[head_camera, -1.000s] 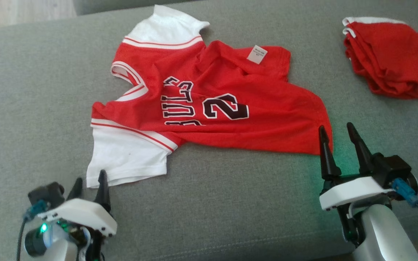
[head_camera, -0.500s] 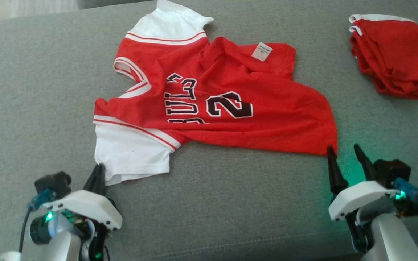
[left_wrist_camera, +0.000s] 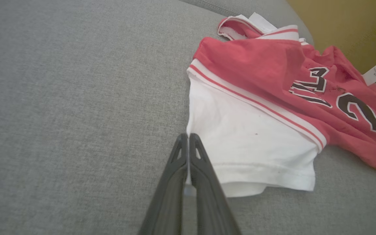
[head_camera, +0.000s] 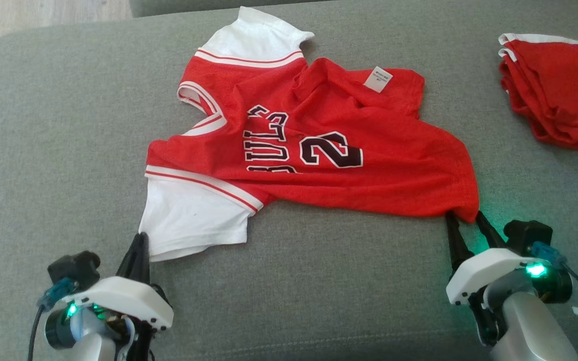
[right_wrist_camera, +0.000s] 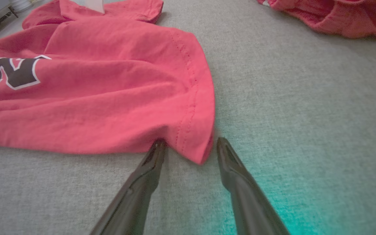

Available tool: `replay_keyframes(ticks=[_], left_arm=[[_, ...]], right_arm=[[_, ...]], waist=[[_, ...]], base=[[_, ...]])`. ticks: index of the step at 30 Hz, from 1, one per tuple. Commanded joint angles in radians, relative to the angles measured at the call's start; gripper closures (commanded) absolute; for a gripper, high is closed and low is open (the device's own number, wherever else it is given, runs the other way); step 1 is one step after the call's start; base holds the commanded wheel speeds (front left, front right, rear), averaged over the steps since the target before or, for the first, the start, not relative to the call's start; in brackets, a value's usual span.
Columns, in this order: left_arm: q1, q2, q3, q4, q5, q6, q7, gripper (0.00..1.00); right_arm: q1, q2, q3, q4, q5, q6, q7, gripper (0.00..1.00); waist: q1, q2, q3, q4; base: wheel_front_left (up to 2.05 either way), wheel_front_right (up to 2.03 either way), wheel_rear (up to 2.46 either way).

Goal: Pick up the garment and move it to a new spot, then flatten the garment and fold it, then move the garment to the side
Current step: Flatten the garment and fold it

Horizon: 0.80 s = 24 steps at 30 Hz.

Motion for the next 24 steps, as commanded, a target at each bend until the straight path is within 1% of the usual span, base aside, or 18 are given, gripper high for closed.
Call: replay_keyframes(ticks=[1,3,4,10,16,19,24], left_arm=[[-0.005,0.008,0.025,-0.037,-0.007,0.005,-0.008,1.0],[0.0,0.008,0.024,-0.043,-0.007,0.008,-0.008,1.0],[0.003,0.008,0.024,-0.045,-0.008,0.009,-0.008,1.0],[0.019,0.011,0.022,-0.057,-0.013,0.013,-0.008,1.0],[0.025,0.013,0.014,-0.067,-0.014,0.015,-0.003,1.0],[0.026,0.015,0.011,-0.069,-0.015,0.016,-0.002,1.0],[0.025,0.018,0.008,-0.068,-0.017,0.019,-0.001,1.0]], right_arm=[[-0.025,-0.003,0.027,-0.008,0.002,0.007,-0.014,0.17],[-0.029,-0.003,0.03,0.001,0.003,0.007,-0.025,0.07],[-0.029,-0.003,0.031,0.003,0.006,0.007,-0.029,0.0],[-0.011,-0.003,0.017,-0.036,0.008,0.007,-0.054,0.0],[-0.005,-0.003,-0.006,-0.08,0.019,0.007,-0.046,0.0],[-0.005,-0.003,-0.008,-0.07,0.016,0.007,-0.033,0.0],[-0.017,-0.003,-0.01,-0.01,0.021,0.007,-0.025,0.0]], waist=[[0.0,0.0,-0.002,0.001],[0.0,0.0,-0.005,0.001],[0.0,0.0,-0.006,0.001],[0.0,0.0,-0.012,-0.004],[0.0,0.0,-0.01,0.0],[0.0,0.0,-0.008,0.004],[0.0,0.0,-0.005,0.014]], base=[[0.0,0.0,0.0],[0.0,0.0,0.0],[0.0,0.0,0.0],[0.0,0.0,0.0],[0.0,0.0,0.0],[0.0,0.0,0.0],[0.0,0.0,0.0]])
